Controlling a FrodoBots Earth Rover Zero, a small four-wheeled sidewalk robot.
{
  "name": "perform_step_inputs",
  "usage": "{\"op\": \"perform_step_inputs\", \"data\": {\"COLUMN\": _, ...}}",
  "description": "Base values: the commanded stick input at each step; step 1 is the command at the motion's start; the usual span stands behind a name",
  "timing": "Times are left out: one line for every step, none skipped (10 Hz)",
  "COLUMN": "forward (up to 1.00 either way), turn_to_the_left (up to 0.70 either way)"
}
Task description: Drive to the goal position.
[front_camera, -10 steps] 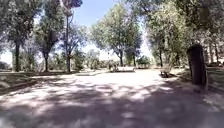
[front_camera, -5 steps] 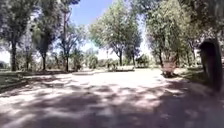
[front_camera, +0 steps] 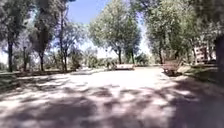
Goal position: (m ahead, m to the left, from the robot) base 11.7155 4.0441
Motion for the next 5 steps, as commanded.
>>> {"op": "perform_step_inputs", "data": {"forward": 0.85, "turn_to_the_left": -0.34}}
{"op": "perform_step_inputs", "data": {"forward": 0.85, "turn_to_the_left": -0.23}}
{"op": "perform_step_inputs", "data": {"forward": 0.85, "turn_to_the_left": 0.00}}
{"op": "perform_step_inputs", "data": {"forward": 0.85, "turn_to_the_left": 0.00}}
{"op": "perform_step_inputs", "data": {"forward": 0.85, "turn_to_the_left": 0.00}}
